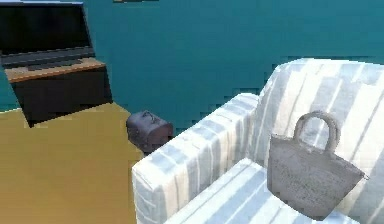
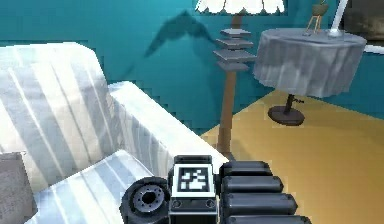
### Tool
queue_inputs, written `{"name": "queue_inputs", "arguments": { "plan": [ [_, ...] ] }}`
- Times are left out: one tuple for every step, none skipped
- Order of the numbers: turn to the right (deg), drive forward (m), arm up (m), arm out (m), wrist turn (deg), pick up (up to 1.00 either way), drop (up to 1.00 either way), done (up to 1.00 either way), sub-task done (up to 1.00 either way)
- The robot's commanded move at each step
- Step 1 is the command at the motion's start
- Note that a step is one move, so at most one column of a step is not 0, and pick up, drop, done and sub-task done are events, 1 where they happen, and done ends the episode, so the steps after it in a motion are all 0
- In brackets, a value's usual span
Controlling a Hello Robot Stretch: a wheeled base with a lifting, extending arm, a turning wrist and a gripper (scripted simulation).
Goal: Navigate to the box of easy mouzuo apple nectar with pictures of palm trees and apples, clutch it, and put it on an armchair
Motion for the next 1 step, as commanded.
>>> {"name": "queue_inputs", "arguments": {
  "plan": [
    [-30.0,0.00,0.00,0.00,0.0,0.00,0.00,0.00,0.00]
  ]
}}
